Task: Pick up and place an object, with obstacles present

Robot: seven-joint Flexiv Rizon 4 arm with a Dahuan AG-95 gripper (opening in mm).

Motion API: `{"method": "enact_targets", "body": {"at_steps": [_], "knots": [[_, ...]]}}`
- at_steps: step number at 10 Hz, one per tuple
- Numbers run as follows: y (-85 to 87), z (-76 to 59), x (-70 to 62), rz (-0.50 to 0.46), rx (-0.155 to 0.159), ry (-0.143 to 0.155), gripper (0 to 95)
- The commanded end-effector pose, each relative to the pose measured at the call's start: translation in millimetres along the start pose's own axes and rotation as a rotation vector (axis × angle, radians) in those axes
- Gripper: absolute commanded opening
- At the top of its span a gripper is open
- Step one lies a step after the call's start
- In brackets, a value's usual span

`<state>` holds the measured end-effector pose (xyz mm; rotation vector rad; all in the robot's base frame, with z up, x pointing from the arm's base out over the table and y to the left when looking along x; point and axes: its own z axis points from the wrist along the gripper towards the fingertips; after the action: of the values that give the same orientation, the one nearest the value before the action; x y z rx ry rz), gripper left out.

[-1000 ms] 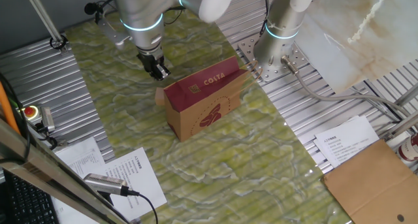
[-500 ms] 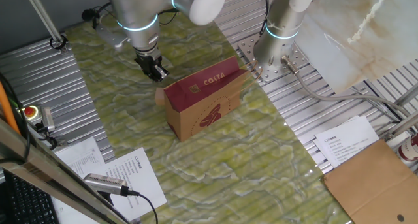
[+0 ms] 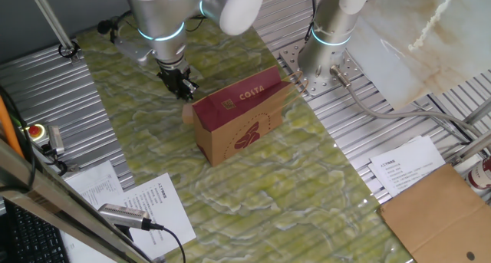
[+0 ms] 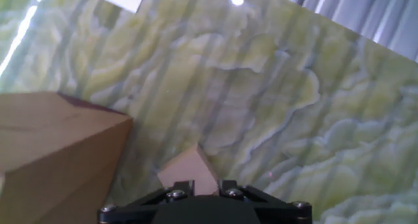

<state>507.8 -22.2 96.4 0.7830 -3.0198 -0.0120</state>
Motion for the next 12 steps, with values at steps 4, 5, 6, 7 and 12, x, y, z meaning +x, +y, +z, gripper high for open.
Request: {"method": "enact_targets", "body": {"at_steps": [4, 5, 6, 7, 12], "knots": [[4.6, 16.1, 2.7, -0.142, -0.003, -0.007, 57.0], [6.2, 20.1, 2.4, -0.146, -0.002, -0.008, 57.0], [7.8, 24.2, 2.6, -0.158, -0.004, -0.011, 57.0], [9.8, 27.3, 2.3, -0.173, -0.009, -0.014, 57.0], [22.1, 40.9, 1.9, -0.188, -0.011, -0.015, 76.0]]}}
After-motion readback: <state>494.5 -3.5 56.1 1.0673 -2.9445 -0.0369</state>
